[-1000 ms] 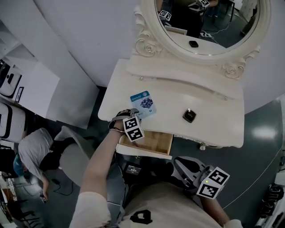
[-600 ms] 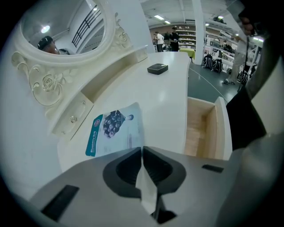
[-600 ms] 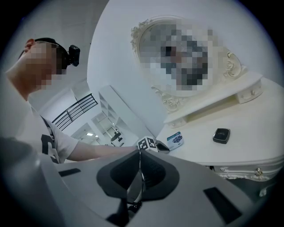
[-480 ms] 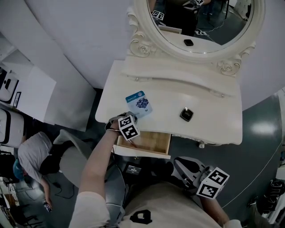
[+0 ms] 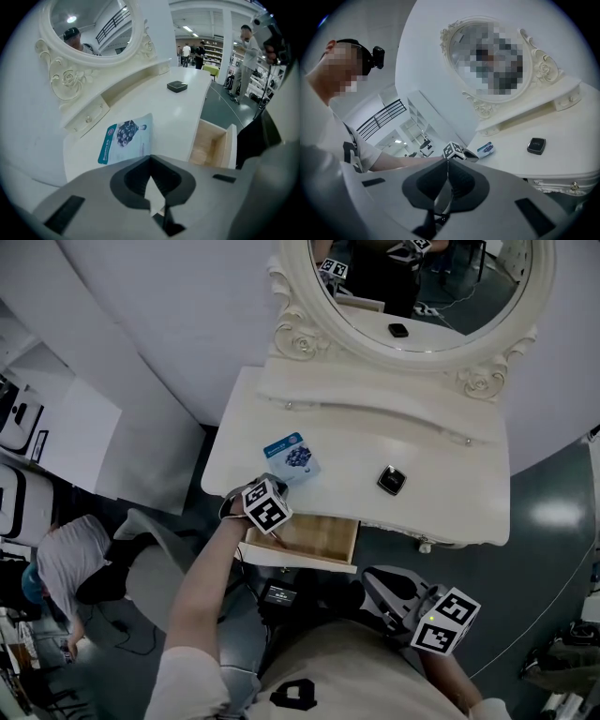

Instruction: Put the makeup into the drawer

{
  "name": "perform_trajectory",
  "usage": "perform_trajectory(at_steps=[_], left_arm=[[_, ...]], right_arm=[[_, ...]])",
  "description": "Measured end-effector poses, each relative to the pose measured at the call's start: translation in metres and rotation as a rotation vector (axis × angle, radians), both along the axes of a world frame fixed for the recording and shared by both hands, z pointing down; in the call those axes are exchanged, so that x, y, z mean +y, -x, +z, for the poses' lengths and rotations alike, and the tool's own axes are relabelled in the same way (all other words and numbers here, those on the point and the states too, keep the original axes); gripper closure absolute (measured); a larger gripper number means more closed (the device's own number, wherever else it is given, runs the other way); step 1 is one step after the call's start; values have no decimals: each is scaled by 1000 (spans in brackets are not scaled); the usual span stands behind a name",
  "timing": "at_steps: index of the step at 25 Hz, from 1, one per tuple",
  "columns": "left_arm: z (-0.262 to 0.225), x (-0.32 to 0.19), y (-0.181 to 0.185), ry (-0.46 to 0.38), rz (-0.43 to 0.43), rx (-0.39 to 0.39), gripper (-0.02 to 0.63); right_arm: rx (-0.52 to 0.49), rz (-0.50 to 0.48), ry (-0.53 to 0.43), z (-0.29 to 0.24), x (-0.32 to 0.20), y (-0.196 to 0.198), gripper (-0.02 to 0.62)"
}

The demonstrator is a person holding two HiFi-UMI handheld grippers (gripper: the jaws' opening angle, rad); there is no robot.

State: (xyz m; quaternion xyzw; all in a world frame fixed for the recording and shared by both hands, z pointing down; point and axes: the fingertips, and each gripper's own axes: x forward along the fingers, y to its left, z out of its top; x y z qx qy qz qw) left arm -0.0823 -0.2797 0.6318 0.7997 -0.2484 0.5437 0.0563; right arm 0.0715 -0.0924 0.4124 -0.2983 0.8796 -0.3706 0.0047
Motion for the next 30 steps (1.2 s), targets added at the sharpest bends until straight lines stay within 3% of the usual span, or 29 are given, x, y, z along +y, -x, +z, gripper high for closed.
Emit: perform_trajectory(at_steps=[12,17,30], left_arm=[[-41,3,7,-123,-113,51,554],[-68,8,13,-168,-187,113,554],[-99,44,27,-235,-291,197,554]], right_arm=[[-15,13,-19,-5,1,-9,569],[-21,10,-34,-9,2,-8,569],[-26,-8,-73,-19,8,-5,569]])
